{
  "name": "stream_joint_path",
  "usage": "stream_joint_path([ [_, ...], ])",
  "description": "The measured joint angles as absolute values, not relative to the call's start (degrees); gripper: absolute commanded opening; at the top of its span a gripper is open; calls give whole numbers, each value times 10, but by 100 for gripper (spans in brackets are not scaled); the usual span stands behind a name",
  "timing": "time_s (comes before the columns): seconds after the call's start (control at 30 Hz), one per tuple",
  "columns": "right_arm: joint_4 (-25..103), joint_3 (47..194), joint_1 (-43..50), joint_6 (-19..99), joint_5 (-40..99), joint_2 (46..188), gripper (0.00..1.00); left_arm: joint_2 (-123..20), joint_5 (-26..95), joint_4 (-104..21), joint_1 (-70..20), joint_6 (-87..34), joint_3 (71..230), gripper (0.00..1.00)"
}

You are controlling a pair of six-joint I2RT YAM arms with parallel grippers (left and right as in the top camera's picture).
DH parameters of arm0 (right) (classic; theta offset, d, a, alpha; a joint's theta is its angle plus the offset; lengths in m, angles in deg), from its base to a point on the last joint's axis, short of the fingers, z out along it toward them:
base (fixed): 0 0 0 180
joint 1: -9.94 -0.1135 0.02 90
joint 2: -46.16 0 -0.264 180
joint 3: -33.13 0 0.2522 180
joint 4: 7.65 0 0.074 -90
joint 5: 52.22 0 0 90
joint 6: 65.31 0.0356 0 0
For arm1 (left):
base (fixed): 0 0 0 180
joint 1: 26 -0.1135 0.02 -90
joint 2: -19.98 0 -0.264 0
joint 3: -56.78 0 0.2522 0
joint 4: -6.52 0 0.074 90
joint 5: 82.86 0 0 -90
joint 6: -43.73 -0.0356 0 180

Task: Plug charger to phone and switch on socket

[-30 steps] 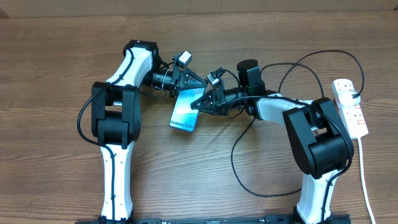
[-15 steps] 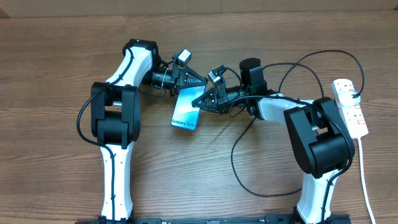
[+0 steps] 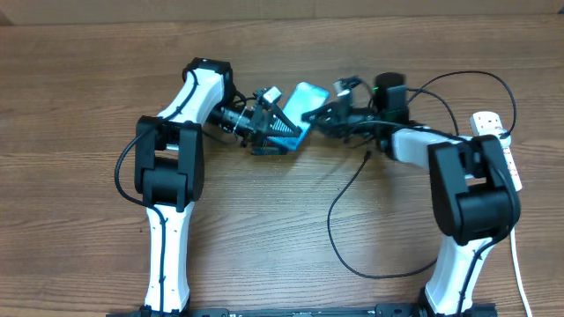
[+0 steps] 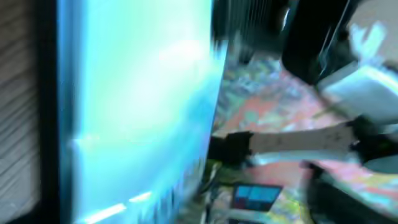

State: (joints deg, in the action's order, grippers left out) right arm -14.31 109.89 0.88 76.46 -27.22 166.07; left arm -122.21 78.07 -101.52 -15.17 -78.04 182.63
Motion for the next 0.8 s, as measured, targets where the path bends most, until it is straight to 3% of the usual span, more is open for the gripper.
stream_joint_path([
  [0.03,-143,1099,10,766,-266,1661,4,-1222,777,-1013,-150,-782,1826,4],
  [0.27,-152,1106,5,764,-274,1662,4,-1223,760,-1011,-160,-780,1820,6],
  [0.3,-149,1107,5,763,-273,1662,4,-1223,761,-1009,-160,-780,1820,22],
  [0.37,-140,1107,5,766,-274,1662,4,-1223,757,-1006,-159,-780,1819,71],
  [0.4,-137,1108,3,767,-273,1662,4,-1223,754,-1003,-158,-780,1819,84],
  [0.43,-129,1107,0,768,-274,1663,4,-1223,754,-1002,-156,-780,1819,89],
  [0.67,-123,1107,-10,770,-317,1667,4,-1223,754,-989,-155,-780,1819,87],
  [0.8,-118,1107,-10,771,-340,1667,4,-1223,754,-986,-155,-778,1820,59],
])
